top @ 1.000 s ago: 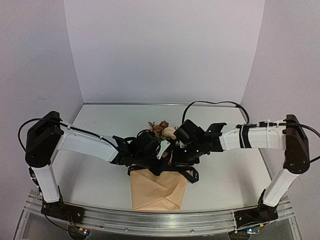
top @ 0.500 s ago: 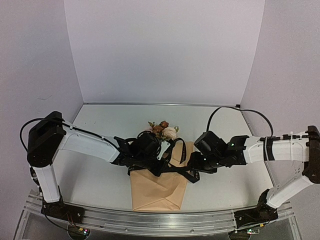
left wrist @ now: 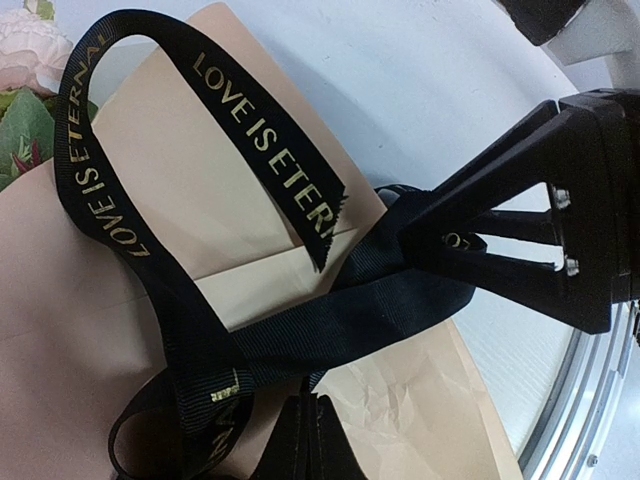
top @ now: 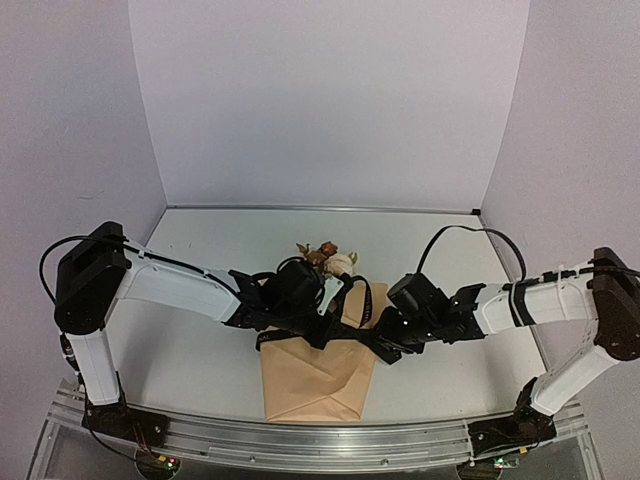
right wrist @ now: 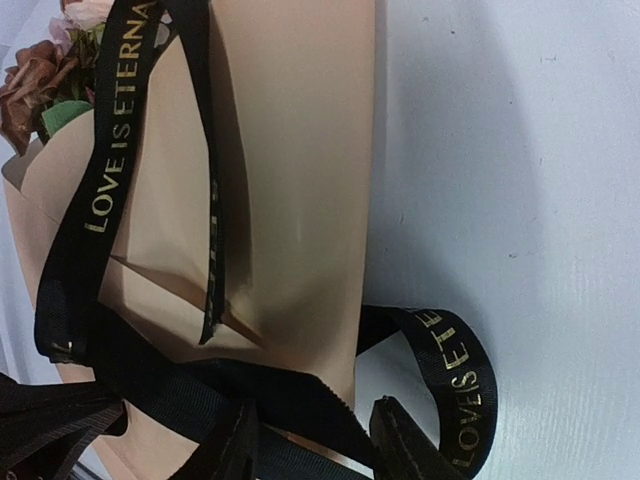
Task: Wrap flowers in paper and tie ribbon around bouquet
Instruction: Cross the ribbon over the folded bouquet.
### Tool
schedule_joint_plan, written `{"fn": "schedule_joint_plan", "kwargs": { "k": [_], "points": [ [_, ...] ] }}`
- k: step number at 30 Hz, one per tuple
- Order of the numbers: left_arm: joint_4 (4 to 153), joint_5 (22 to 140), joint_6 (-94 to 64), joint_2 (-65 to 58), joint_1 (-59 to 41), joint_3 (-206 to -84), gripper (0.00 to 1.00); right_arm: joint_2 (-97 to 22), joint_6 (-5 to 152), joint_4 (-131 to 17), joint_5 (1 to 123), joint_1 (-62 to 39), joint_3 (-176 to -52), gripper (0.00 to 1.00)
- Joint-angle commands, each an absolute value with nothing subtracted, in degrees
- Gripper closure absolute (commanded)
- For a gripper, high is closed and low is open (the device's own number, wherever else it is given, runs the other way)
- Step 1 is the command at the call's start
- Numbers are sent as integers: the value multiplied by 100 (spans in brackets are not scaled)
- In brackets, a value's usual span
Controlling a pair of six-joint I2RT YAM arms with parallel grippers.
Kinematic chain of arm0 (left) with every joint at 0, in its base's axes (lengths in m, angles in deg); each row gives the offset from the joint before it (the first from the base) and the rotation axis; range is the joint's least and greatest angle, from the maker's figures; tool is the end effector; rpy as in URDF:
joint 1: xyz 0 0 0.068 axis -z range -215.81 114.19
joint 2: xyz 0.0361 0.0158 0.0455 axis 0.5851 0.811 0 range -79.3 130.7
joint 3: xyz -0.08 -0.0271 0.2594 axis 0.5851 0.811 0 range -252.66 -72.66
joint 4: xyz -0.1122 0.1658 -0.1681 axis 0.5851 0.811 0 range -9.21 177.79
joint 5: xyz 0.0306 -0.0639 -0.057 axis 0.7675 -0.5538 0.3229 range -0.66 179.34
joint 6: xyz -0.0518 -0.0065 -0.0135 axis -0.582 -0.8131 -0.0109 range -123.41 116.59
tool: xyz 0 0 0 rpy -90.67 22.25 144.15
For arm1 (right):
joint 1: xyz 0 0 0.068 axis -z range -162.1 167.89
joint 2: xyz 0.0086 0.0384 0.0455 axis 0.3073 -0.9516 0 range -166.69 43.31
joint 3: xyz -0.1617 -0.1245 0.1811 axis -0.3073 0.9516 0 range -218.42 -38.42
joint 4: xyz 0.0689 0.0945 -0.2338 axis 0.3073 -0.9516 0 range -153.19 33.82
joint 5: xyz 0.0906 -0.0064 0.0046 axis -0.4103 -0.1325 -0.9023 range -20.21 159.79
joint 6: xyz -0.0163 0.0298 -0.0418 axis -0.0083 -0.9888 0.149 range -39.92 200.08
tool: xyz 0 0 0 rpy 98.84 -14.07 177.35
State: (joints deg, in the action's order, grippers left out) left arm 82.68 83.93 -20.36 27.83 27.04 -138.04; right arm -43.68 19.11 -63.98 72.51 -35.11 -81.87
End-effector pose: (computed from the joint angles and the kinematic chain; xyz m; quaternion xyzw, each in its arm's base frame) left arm 0.1795 -0.3571 0.1719 0.3752 0.8383 -0.2856 0.2739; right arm 0.1780 0.2333 0.1664 0.0734 0.9405 0.2653 0.1992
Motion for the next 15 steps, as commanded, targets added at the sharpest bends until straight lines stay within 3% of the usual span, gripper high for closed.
{"fn": "schedule_joint_plan", "kwargs": {
  "k": [1,7,11,15],
  "points": [
    [8106,8385,-2046,2778,2712,-14016,98,-4415,1716,-5967,7319,-3432,-8011,65],
    [8106,8387,-2050,2723,2710,-13990,95,-4395,1723,-5946,7491,-3422,-7973,86],
    [8105,8312,-2091,2551,2712,-13956,81,-4362,1811,-6028,7608,-3422,-7985,100],
    [8106,8348,-2244,2209,2693,-13848,63,-4342,1883,-6091,7665,-3421,-8013,100]
  ]
}}
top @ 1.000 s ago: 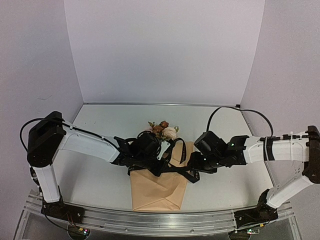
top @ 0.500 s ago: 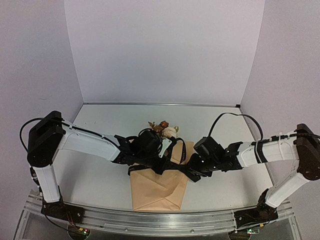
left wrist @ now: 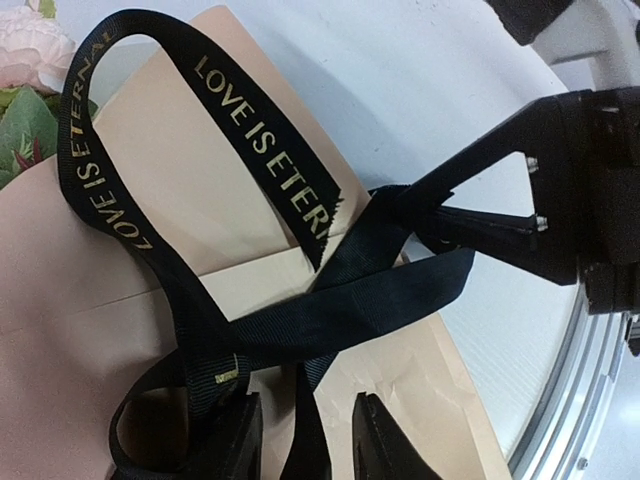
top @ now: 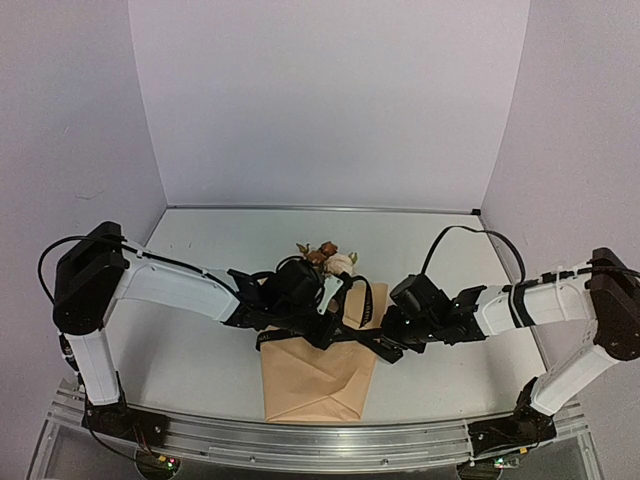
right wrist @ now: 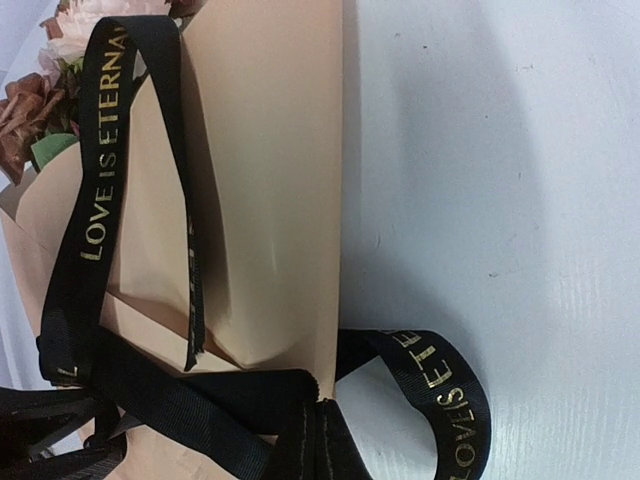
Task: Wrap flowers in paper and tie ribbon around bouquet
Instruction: Cross the ribbon over the folded bouquet, then adjust the ribbon on the folded bouquet.
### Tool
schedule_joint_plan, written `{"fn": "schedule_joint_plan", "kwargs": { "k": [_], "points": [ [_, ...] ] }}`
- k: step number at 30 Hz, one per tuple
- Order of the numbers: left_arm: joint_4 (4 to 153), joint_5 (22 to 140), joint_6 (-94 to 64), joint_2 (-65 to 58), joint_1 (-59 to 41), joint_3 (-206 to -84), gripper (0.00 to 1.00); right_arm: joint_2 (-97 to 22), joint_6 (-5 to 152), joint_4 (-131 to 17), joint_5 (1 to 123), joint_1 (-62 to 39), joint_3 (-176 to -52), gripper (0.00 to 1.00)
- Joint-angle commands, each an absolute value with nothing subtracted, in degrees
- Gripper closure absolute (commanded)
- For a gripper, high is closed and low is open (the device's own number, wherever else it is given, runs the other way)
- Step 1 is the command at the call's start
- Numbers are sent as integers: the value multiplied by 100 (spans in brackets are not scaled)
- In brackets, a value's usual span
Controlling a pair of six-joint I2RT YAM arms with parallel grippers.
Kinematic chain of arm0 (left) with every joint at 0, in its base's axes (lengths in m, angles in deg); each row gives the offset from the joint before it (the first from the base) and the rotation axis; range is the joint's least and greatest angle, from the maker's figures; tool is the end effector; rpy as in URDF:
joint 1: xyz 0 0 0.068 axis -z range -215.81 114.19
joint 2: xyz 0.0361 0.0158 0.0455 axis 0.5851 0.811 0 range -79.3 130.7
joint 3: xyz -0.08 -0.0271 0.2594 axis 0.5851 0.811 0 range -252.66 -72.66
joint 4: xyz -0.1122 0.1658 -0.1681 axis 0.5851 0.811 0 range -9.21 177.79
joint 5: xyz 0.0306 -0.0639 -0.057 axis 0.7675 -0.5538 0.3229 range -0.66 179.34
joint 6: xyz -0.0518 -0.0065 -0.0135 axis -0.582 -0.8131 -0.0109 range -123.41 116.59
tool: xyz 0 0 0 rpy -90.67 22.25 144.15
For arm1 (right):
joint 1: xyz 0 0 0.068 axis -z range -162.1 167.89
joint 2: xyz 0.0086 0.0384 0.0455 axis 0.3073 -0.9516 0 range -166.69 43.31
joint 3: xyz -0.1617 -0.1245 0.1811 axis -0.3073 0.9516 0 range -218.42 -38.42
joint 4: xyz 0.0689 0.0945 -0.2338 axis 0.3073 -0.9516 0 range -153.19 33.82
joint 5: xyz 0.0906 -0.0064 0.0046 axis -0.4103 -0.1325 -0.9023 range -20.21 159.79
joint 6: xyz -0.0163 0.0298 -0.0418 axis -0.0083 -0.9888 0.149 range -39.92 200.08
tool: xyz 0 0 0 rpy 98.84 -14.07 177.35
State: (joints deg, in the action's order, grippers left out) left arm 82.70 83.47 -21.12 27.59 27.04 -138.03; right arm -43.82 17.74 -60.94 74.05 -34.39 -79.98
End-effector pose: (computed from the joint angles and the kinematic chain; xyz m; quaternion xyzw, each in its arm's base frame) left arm 0.1791 -0.3570 0.1734 0.3708 0.8393 -0.2912 0.2709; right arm 0.1802 0.2286 0.1600 0.0950 0.9353 0.2665 0.2126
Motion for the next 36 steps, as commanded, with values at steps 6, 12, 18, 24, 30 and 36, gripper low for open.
{"fn": "schedule_joint_plan", "kwargs": {
  "k": [6,12,18,24,30,36],
  "points": [
    [8148,8567,-2823,1485,2287,-13669,46,-4243,2028,-6333,7797,-3439,-8139,100],
    [9179,8356,-2648,2184,1554,-14602,45,-4236,2119,-6493,7898,-3479,-8241,100],
    [10009,7594,-2110,3389,1513,-15980,44,-4255,2119,-6511,7898,-3490,-8267,100],
    [10344,7132,-2255,3919,1516,-16504,41,-4204,2162,-6562,7937,-3491,-8320,100],
    [10443,6772,-2555,4220,1535,-16624,39,-4193,2207,-6614,7953,-3491,-8377,100],
    [10525,6834,-2651,4326,1612,-16721,46,-4188,2231,-6639,7972,-3489,-8423,100]
  ]
}}
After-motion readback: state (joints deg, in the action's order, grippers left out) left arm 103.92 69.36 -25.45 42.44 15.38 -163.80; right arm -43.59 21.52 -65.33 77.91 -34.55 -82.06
